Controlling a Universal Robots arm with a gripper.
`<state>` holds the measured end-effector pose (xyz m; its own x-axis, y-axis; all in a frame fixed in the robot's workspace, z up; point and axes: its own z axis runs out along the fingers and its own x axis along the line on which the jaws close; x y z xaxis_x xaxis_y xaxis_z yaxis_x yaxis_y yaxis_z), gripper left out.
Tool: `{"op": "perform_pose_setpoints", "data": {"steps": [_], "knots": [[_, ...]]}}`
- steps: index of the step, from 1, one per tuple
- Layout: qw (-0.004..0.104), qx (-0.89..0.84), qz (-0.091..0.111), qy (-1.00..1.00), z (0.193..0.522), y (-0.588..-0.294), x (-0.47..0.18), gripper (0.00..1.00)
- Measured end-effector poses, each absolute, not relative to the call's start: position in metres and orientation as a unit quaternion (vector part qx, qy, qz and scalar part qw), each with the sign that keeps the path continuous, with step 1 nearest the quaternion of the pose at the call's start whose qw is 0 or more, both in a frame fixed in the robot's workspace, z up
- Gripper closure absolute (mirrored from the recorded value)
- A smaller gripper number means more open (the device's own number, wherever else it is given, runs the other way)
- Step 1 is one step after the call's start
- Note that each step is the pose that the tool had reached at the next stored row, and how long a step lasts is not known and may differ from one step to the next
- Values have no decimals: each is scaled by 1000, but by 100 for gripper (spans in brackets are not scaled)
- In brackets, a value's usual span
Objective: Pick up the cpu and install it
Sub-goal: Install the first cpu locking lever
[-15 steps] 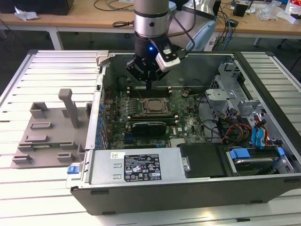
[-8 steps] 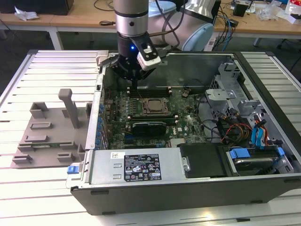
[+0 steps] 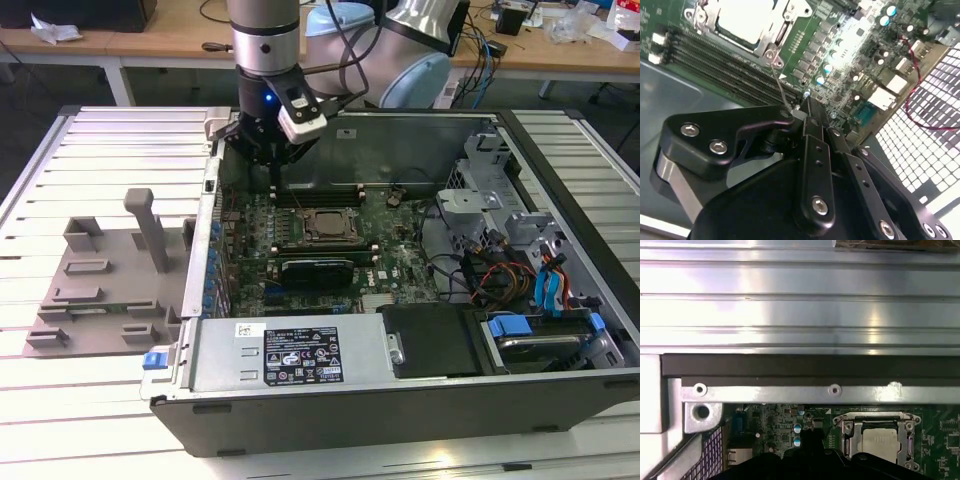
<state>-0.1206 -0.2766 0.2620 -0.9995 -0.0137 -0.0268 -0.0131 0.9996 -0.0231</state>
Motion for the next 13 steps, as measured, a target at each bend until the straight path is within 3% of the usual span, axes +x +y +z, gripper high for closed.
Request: {"op": "perform_pose_setpoints", "data": {"steps": [13], "knots": [[14,-9,-11,1000,261,-276,-108,89]]}}
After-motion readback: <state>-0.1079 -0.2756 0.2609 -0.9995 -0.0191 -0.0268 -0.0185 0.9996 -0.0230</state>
